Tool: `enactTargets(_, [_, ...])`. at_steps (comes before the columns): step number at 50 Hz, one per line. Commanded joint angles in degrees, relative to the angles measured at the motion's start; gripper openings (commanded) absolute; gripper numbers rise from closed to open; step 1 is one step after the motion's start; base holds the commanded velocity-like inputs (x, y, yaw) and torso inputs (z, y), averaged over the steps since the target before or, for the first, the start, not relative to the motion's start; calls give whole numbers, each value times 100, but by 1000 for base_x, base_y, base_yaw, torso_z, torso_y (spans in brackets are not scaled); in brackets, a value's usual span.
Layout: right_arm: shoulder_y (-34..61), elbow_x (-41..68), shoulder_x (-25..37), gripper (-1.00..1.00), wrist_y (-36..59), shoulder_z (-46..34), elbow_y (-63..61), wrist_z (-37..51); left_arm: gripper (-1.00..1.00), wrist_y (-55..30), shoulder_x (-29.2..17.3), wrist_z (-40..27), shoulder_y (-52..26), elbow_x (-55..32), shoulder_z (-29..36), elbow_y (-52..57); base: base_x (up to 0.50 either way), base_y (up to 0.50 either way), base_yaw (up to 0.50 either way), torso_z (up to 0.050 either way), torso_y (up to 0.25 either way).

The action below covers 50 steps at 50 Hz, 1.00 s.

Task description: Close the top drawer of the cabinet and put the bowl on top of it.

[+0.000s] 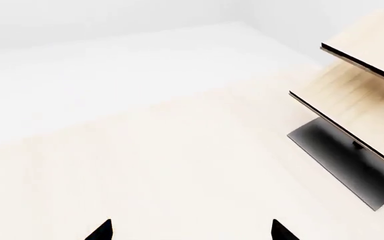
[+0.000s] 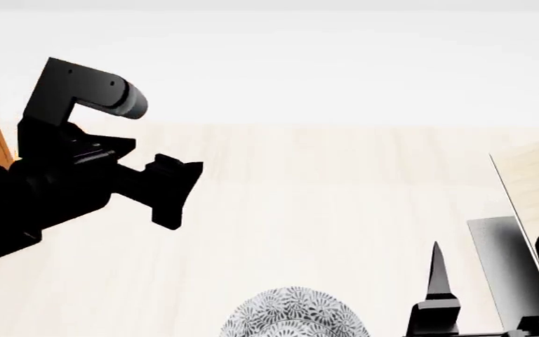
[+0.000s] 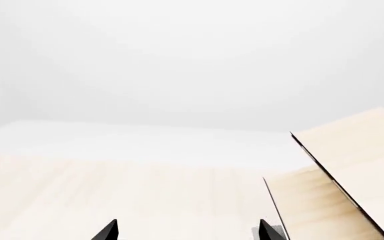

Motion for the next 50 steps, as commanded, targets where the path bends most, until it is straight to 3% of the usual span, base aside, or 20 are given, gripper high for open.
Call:
enactTargets(1, [-179, -74, 6, 100, -145, 28, 52, -95, 100, -38, 263, 121, -232, -84, 34, -396, 0, 0, 0, 0, 0])
enactTargets(8, [-251, -109, 18, 100, -160, -33, 28, -110, 100, -366, 403, 380, -353, -511, -107, -763, 0, 0, 0, 0, 0])
enactTargets(17, [-284, -34, 48, 100, -152, 77, -1, -81, 100, -105, 556, 968, -692, -241, 175, -1722, 0, 0, 0, 0, 0])
enactTargets(50, [-503, -215, -41, 100, -422, -54, 157, -178, 100, 380, 601, 1545, -81, 294, 1207, -1579, 0, 0, 0, 0, 0])
